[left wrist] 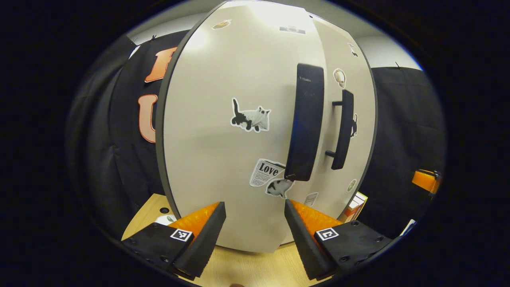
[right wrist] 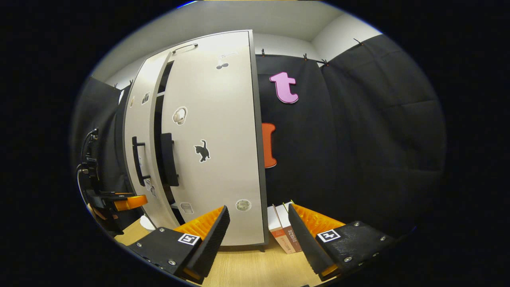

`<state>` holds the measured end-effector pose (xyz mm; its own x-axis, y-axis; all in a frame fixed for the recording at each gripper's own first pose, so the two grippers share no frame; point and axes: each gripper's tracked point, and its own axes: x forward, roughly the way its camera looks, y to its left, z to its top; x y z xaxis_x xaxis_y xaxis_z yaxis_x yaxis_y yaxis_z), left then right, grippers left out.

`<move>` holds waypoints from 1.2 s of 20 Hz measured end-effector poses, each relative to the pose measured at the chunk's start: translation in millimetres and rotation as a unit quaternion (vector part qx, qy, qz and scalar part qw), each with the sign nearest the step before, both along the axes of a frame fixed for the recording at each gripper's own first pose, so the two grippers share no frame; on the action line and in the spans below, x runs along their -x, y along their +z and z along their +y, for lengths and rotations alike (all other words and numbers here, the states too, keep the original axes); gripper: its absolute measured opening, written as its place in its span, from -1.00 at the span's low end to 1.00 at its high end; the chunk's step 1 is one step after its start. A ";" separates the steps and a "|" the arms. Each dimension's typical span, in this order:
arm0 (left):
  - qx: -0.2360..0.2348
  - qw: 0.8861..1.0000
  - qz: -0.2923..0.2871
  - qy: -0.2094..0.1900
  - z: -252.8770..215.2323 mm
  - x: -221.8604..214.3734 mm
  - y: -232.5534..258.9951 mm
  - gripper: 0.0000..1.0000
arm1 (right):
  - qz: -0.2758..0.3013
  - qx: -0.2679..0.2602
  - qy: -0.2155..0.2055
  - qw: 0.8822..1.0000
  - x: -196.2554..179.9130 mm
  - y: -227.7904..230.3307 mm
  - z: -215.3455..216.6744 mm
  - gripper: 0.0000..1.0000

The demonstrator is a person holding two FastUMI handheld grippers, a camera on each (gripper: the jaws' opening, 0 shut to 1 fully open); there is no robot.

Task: Grab one shoe with the right hand and put it into the shoe cabinet, grab the other shoe with the left hand and put it into the shoe cabinet; then close the right door with the right hand and the left door with the left hand.

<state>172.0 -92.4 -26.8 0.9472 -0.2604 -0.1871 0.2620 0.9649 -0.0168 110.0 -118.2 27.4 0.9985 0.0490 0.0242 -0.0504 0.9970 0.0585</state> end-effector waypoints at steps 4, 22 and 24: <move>0.007 0.999 -0.030 0.015 35.4 35.5 58.1 0.93 | -0.015 0.018 0.012 1.000 8.8 37.8 7.3 0.83; -0.022 0.970 -0.177 0.164 232.6 141.6 222.9 0.93 | -0.068 0.038 -0.006 0.997 62.6 131.6 13.2 0.82; -0.015 0.971 -0.177 0.158 231.1 142.1 223.0 0.97 | -0.070 0.041 -0.002 0.997 65.7 133.4 21.1 0.82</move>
